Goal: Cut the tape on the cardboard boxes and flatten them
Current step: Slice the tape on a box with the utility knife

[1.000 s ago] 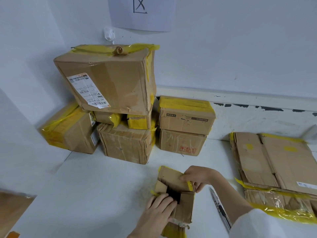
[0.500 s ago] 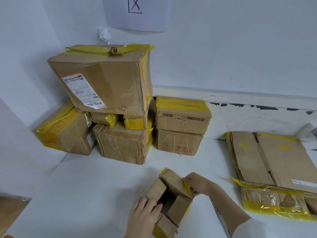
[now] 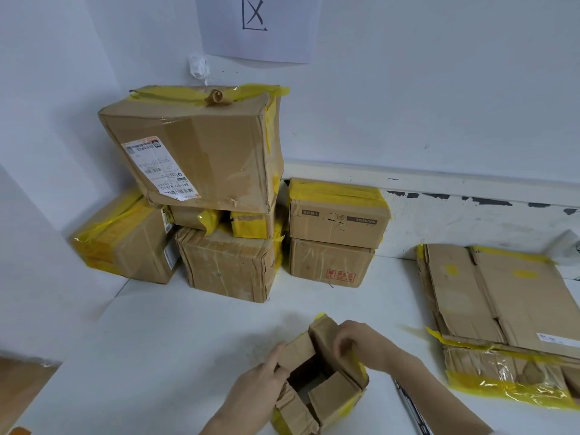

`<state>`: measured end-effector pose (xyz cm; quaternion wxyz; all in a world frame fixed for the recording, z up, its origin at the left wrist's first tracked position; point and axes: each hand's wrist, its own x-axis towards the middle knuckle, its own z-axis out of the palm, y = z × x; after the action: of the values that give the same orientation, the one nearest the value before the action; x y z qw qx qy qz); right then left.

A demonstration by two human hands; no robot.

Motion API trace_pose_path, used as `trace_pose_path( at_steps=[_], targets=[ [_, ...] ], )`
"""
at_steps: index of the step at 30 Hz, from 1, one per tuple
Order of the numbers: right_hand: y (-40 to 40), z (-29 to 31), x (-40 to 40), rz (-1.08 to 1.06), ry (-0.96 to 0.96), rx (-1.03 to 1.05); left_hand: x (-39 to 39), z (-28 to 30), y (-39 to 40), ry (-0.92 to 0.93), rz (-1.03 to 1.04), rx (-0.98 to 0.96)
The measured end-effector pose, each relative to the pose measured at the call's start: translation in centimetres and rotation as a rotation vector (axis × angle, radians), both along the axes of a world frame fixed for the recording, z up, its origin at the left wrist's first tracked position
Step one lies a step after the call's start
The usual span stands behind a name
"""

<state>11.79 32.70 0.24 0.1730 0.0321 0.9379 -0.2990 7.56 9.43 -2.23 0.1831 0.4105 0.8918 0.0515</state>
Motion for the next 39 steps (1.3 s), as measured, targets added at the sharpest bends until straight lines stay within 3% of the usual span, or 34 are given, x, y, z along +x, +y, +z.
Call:
trace_pose_path(
  at_steps=[3,11,18,24,29,33,35,39],
  targets=[
    [-1.5,1.1,0.0,0.164,-0.011,0.364,-0.2,0.4,0.5,0.031,-0.014,-0.084],
    [-4.2,2.2,1.3,0.308,-0.096,0.595,0.3,1.8,1.6,0.076,-0.116,-0.241],
    [-3.2,1.9,1.2,0.37,-0.19,0.428,-0.1,2.6,3.7,0.15,-0.238,-0.506],
    [-2.5,1.2,3.1,0.221,0.047,0.292,-0.3,1.1,5.5,0.266,-0.377,-0.762],
    [-2.3,0.0,6.3,0.165,0.309,0.352,-0.1,0.3,6.1,0.381,-0.459,-0.891],
    [-2.8,-0.5,8.0,-0.013,0.397,0.253,0.3,1.3,6.2,0.401,-0.488,-0.904],
    [-2.5,-1.2,7.9,-0.032,0.341,0.174,0.3,2.0,5.9,0.408,-0.501,-0.872],
    [-1.5,-2.7,8.1,-0.105,0.364,0.073,-0.6,2.6,4.7,0.325,-0.464,-0.618]
  ],
)
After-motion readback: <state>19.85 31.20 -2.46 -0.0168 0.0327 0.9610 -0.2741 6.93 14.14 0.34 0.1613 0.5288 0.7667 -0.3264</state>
